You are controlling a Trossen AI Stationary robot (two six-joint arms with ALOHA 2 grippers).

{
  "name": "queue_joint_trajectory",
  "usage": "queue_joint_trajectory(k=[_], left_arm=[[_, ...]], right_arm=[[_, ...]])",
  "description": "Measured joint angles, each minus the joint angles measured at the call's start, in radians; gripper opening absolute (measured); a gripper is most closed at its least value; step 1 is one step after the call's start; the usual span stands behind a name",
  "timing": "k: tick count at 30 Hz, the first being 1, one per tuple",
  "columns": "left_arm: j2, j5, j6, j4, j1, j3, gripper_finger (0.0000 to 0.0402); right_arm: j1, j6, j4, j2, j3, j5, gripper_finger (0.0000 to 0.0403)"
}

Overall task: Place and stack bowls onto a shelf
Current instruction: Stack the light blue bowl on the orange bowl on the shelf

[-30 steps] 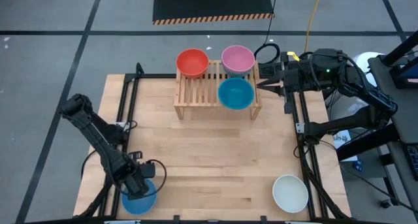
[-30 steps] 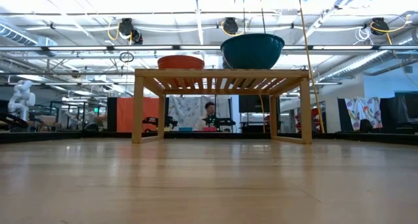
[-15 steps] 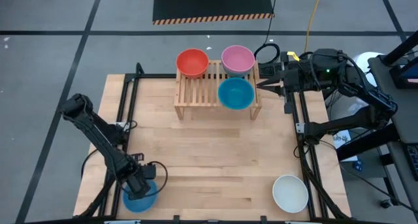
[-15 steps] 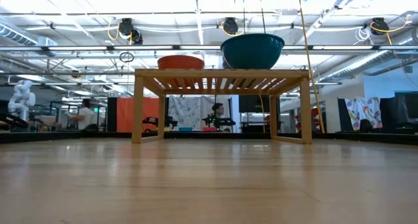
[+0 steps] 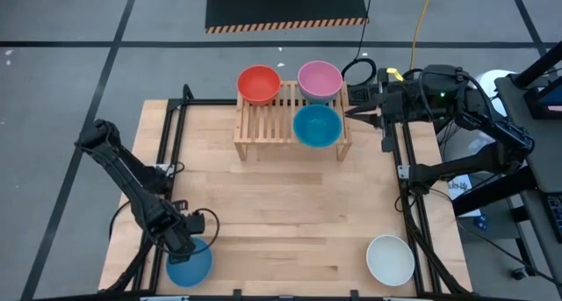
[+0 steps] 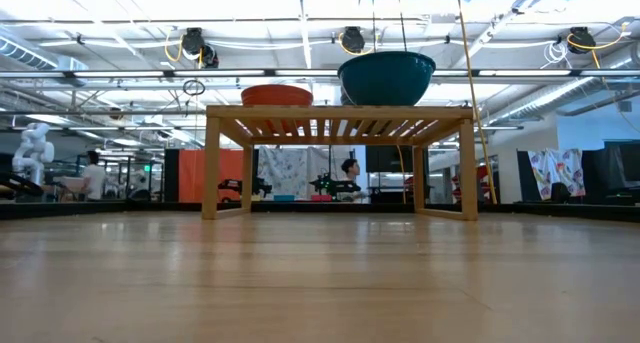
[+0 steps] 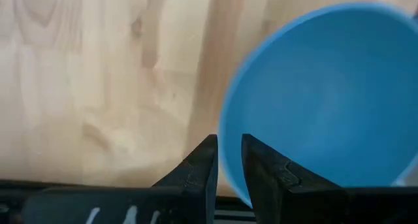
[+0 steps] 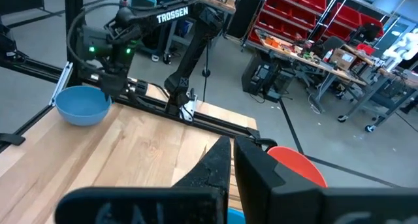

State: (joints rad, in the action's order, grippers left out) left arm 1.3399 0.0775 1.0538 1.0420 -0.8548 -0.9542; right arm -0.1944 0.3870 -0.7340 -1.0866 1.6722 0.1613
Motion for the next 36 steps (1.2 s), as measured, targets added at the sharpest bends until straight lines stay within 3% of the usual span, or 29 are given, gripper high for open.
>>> queue_joint_trajectory(k=[7,12,31,36], left_arm=[[0.001,0.002,0.003,-0.008,0.004,0.044,0.0074],[0.001,0.056,0.019,-0.133,0.004,0.092,0.0074],[0.001,0.054,0.022,-0.262,0.004,0.179,0.0072],[0.001,0.054,0.027,-0.261,0.004,0.181,0.0016]], right_arm=[[0.000,0.000,0.004,0.000,0.000,0.000,0.0013],[0.000,0.000,0.004,0.000,0.000,0.000,0.0013],[0.000,0.030,0.004,0.000,0.000,0.000,0.0013],[0.000,0.030,0.004,0.000,0.000,0.000,0.0013]])
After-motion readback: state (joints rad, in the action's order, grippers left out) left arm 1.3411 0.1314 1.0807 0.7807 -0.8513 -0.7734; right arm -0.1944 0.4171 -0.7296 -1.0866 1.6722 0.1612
